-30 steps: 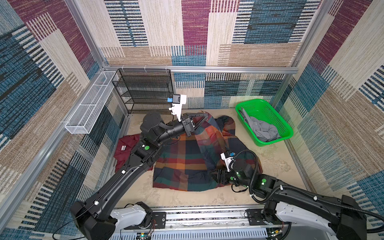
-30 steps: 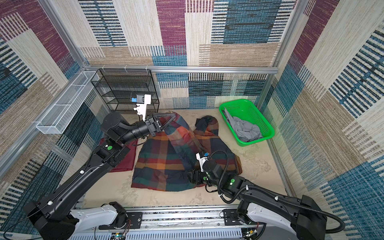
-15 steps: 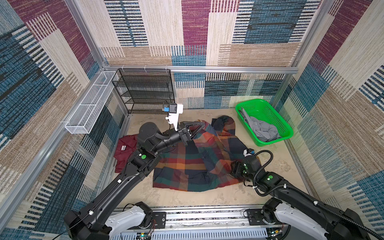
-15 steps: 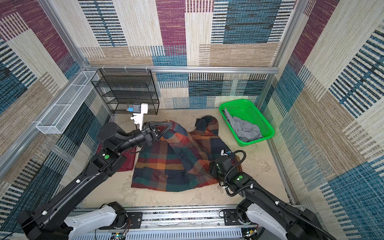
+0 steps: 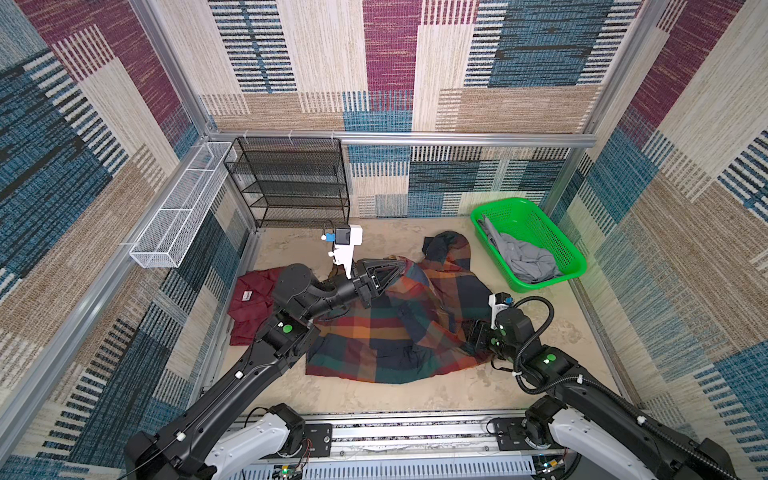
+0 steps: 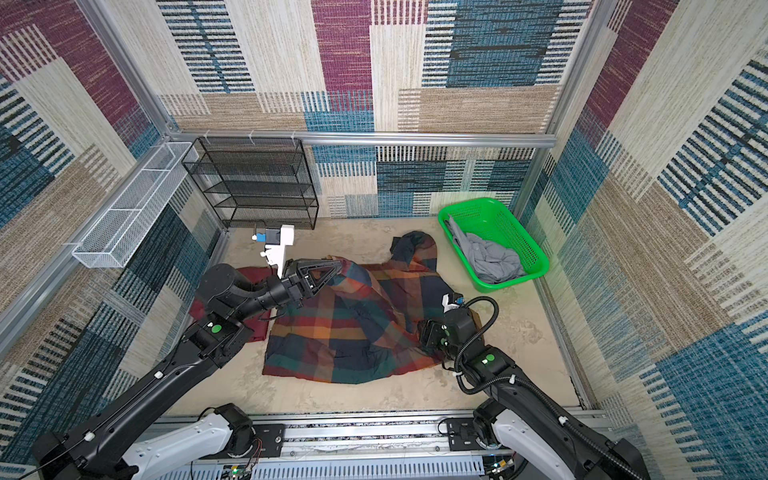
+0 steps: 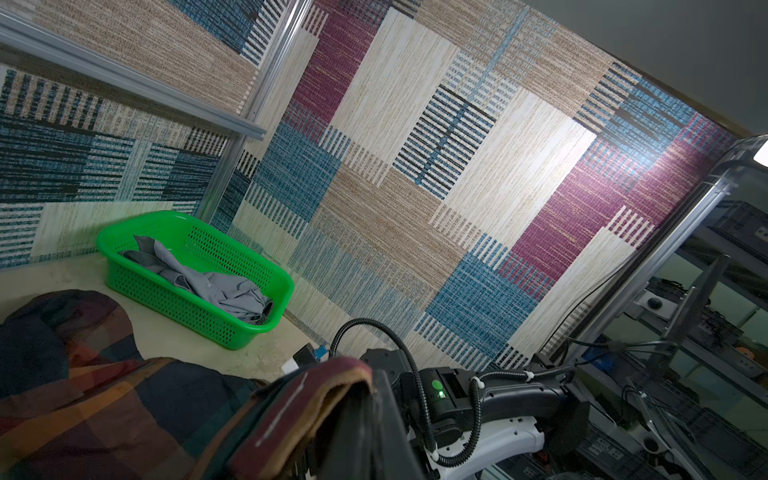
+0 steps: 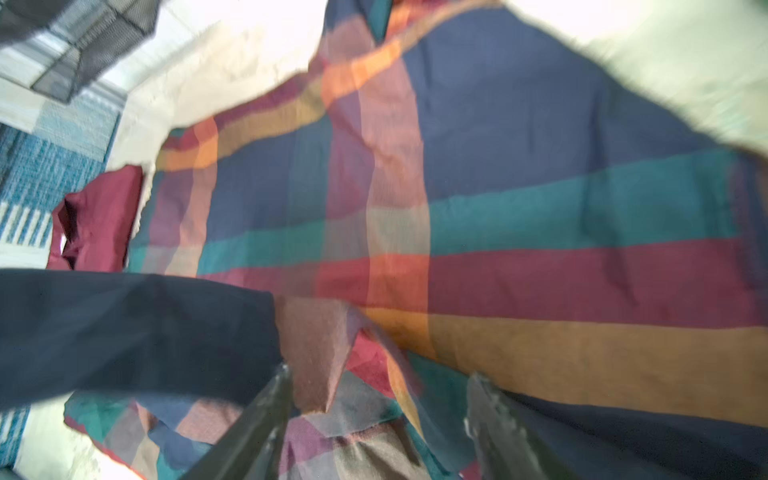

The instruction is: Fold and stack the long sleeve shirts

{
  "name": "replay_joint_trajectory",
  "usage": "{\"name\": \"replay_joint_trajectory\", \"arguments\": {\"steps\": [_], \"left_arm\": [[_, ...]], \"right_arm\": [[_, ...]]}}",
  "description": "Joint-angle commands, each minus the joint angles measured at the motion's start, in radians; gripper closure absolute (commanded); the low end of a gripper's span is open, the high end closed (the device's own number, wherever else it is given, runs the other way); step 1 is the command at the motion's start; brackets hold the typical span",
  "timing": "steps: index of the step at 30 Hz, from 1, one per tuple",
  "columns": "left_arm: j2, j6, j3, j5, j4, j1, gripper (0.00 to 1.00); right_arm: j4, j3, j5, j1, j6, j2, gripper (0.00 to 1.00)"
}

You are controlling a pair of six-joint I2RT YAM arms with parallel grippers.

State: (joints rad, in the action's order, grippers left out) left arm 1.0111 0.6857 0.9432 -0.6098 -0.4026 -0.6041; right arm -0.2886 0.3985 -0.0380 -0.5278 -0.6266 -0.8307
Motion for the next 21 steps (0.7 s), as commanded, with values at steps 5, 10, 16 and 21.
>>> {"name": "replay_joint_trajectory", "arguments": {"steps": [5, 10, 16, 21], "left_arm": [[0.033, 0.073, 0.028, -0.044, -0.174, 0.0, 1.0], [0.048, 0.118, 0.022, -0.051, -0.266, 0.0, 1.0], [0.046, 0.126, 0.023, -0.07, -0.31, 0.001, 1.0], [0.025, 0.116, -0.009, -0.087, -0.32, 0.001, 1.0]], "right_arm": [[0.063, -0.026, 0.054, 0.0, 0.041, -0.043, 0.45], [0.09, -0.059, 0.037, 0.0, 0.032, -0.02, 0.53], [0.069, -0.036, -0.028, 0.0, 0.014, -0.087, 0.72], [0.001, -0.005, -0.129, 0.0, -0.016, -0.002, 0.9]]}}
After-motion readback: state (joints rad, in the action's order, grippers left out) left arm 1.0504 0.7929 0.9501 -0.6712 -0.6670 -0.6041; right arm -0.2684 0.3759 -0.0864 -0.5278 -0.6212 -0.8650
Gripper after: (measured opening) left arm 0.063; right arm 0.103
